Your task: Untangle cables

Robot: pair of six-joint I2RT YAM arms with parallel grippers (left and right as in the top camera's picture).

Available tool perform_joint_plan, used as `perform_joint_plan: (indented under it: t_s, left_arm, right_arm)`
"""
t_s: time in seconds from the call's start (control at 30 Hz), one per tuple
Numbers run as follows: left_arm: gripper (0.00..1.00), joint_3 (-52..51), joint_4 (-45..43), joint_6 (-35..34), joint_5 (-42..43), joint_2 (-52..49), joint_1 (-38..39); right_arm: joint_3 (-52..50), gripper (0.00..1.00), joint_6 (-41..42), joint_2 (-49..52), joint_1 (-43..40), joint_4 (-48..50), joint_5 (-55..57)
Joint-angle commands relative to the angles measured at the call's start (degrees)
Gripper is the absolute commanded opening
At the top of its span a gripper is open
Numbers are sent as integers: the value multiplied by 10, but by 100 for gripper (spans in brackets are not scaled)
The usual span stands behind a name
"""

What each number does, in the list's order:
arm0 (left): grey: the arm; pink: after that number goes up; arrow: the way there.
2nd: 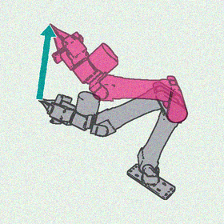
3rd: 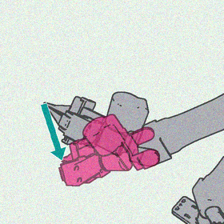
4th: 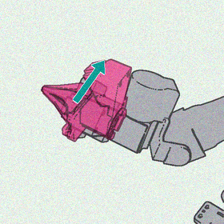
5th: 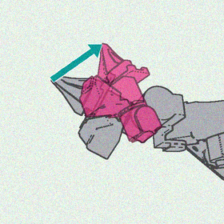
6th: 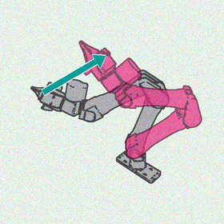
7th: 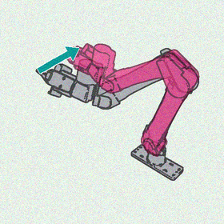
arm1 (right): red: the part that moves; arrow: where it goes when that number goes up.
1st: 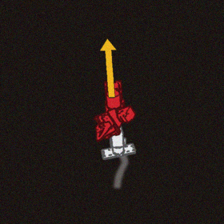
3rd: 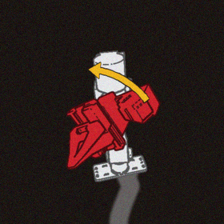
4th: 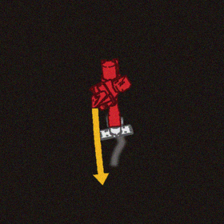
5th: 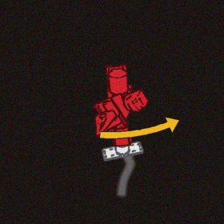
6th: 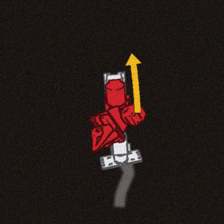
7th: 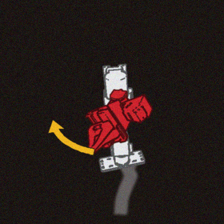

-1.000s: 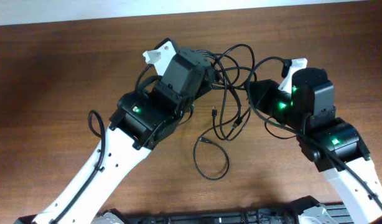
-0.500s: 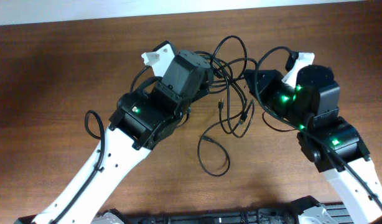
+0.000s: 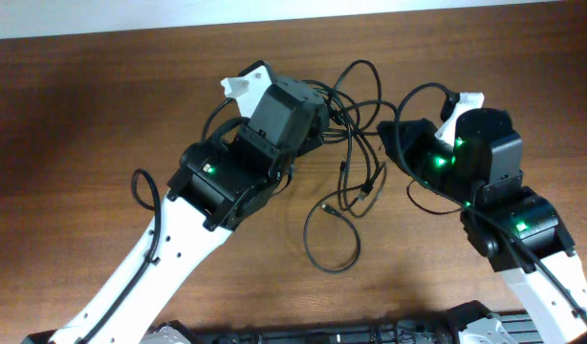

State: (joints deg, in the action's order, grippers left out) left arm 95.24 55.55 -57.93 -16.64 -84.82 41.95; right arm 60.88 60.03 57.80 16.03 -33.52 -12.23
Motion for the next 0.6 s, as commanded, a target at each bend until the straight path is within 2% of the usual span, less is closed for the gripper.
perform_joint_plan:
  t_s: [0.0, 0.07, 0.13, 0.17, 0.3, 0.4, 0.57]
  left_arm:
    - [0, 2, -12, 10, -72, 9, -15]
    - [0, 2, -19, 11, -72, 9, -15]
    - [0, 2, -31, 26, -71, 9, -15]
    - [0, 2, -44, 61, -65, 9, -15]
    - [0, 2, -92, 216, -32, 9, -15]
    - [0, 2, -101, 300, -21, 9, -15]
    - [0, 2, -100, 400, 0, 9, -15]
  right_arm:
    - [5, 4, 0, -12, -10, -48, 121]
    - [5, 4, -3, -12, -10, -60, 130]
    - [5, 15, -31, -12, -10, -59, 129]
    - [5, 24, -65, -12, -10, -56, 126]
    - [5, 75, -221, -12, -10, -39, 105]
    - [5, 86, -330, -12, -10, -21, 56]
    - [5, 90, -438, -12, -10, -5, -23]
